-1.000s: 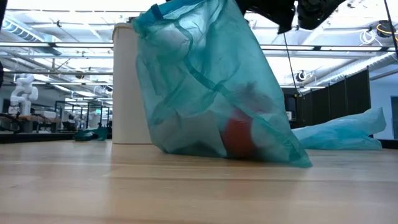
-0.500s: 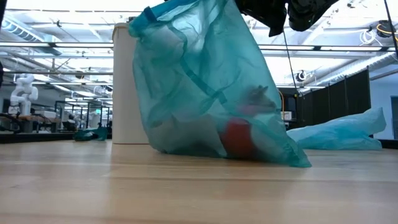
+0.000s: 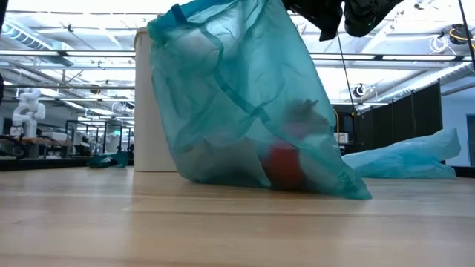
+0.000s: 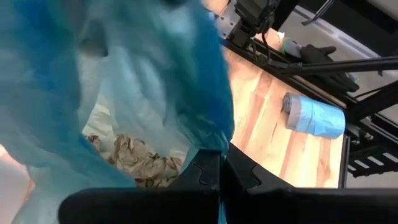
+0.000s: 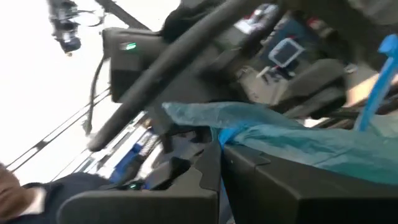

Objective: Place trash/remove bag and relplace
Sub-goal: Close the blue trash bag

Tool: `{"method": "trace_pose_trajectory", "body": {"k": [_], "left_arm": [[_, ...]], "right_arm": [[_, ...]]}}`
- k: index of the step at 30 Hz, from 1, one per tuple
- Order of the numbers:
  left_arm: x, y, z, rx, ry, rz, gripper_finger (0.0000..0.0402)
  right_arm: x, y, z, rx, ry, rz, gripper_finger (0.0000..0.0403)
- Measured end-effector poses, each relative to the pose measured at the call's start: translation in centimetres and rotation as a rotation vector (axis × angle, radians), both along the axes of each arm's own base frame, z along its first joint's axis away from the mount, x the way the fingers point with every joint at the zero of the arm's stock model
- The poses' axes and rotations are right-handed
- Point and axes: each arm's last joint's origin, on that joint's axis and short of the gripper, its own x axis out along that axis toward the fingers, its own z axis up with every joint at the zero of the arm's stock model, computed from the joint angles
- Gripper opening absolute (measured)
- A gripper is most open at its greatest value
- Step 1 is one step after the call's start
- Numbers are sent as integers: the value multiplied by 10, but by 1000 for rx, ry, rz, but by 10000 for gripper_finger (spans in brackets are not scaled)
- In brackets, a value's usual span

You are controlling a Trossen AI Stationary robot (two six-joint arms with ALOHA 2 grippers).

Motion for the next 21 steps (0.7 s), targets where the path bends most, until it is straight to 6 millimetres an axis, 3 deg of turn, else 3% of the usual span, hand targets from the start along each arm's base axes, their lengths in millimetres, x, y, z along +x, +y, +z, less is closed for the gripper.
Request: {"method": "trace_pose_trajectory", "body": {"k": [8, 16, 21], "left_arm": [[0, 1, 5, 1, -32, 7, 0], [4, 0, 11, 50, -108, -10, 1], [-3, 1, 20, 49, -136, -6, 16]], "right_arm": [[-17, -2, 24, 50, -156, 90, 0], [-9, -2, 14, 43, -68, 72, 0], [-8, -2, 11, 19, -33, 102, 0]]}}
